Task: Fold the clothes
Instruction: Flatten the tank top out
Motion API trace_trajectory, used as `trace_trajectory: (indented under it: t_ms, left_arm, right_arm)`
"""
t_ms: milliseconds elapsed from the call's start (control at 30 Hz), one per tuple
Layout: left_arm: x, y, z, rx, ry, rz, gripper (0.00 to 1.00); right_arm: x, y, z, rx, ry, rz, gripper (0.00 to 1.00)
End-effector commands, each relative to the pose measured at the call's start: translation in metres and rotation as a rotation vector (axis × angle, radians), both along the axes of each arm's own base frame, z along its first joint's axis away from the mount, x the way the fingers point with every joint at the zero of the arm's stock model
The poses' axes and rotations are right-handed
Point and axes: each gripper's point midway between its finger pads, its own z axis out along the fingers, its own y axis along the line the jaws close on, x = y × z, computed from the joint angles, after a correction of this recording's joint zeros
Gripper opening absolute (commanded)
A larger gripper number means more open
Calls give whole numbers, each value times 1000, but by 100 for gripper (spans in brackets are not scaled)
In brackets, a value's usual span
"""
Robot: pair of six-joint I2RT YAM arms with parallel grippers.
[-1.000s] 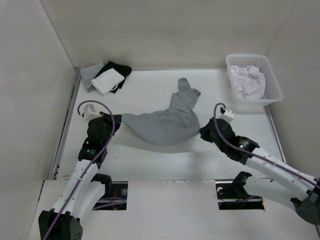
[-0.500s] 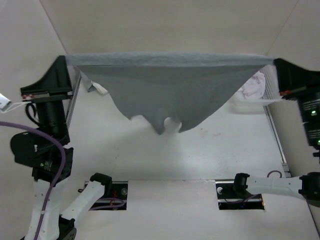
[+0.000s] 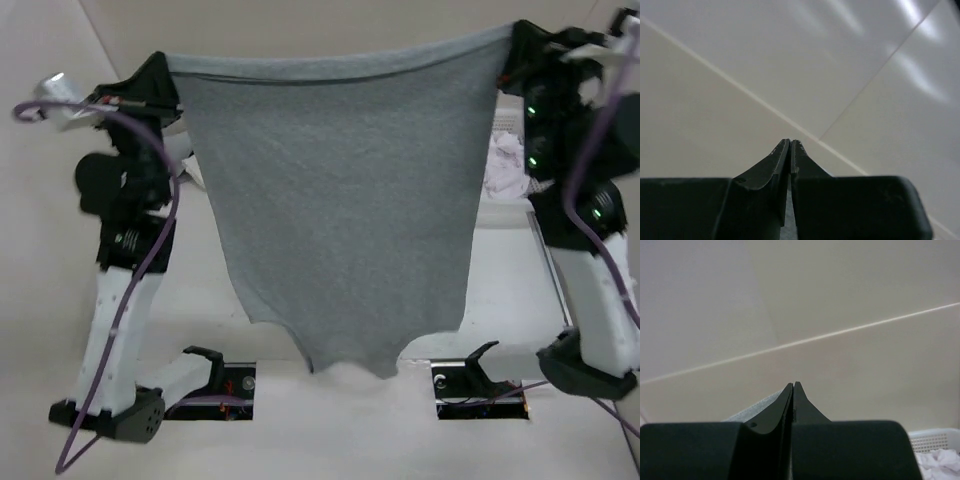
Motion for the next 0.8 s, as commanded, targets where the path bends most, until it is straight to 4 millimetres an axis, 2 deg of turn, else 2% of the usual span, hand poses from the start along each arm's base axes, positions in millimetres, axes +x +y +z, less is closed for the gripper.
trace_trajectory:
  t_ms: [0,33,100,167,267,367,467,600,633,700,767]
  left_arm:
    - [93,1,-72,63,224,76,0]
    - [116,-1,-92,64,272,69,0]
    - [151,-2,-116,63,328,54,0]
    - [184,-3,-133,63,370,38,0]
    - [223,-3,-142,69,410,27,0]
    - [244,-7,-130,74,409,2,0]
    - [236,-5,-93,73,344,-9,0]
    - [198,3,-35,70,219,-6,0]
    - [188,4,-25,73,198,-4,0]
    - [171,6,-12,79,170,3,0]
    - [161,6,-14,82,169,3,1]
  right_arm:
    - [87,42,-62,-21,179,206,0]
    - [107,41,-76,-19,212,212,0]
    - [149,40,-104,-9,282,216,0]
    - [181,39,-123,-3,324,217,0]
    - [212,36,-127,12,333,226,0]
    - [228,34,-110,49,307,257,0]
    - [216,29,-78,85,231,282,0]
    - [172,22,-30,105,114,306,0]
    - [161,20,-22,105,98,309,0]
    - [147,18,-15,97,89,311,0]
    - [140,18,-21,85,114,308,0]
